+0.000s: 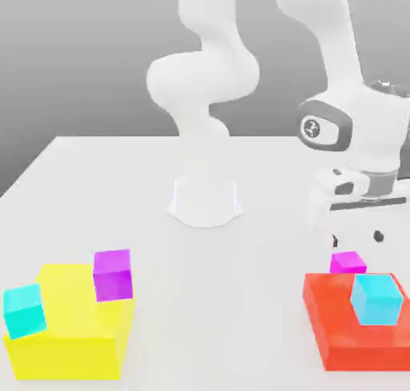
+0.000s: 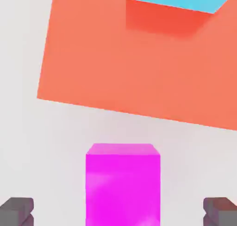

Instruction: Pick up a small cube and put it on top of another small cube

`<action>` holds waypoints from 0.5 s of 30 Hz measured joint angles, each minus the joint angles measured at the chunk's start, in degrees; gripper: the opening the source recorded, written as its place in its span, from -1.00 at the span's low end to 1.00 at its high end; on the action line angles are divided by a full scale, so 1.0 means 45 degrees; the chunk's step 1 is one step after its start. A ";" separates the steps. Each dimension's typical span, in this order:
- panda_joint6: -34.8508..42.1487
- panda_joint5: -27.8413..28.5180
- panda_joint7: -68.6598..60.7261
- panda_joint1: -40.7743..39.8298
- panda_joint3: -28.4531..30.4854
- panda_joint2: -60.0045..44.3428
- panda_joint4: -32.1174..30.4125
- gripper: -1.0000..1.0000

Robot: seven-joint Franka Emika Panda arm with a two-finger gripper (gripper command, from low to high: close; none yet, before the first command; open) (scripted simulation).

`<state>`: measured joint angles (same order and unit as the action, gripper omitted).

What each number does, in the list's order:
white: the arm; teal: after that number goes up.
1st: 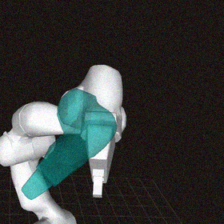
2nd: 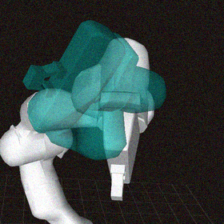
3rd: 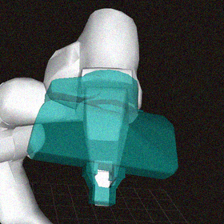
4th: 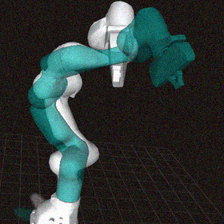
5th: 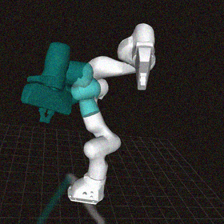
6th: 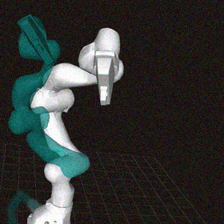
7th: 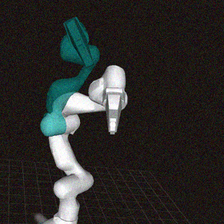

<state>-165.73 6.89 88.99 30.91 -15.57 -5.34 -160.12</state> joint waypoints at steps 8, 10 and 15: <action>-0.1499 0.2088 0.1556 0.1336 0.1822 -0.1951 0.0427 0.00; -0.1906 0.2315 0.1785 0.1720 0.2247 -0.2476 0.0497 0.00; -0.2077 0.2374 0.1859 0.1852 0.2385 -0.2672 0.0518 -1.00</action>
<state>-175.08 17.57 97.36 39.25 -4.84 -17.36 -157.79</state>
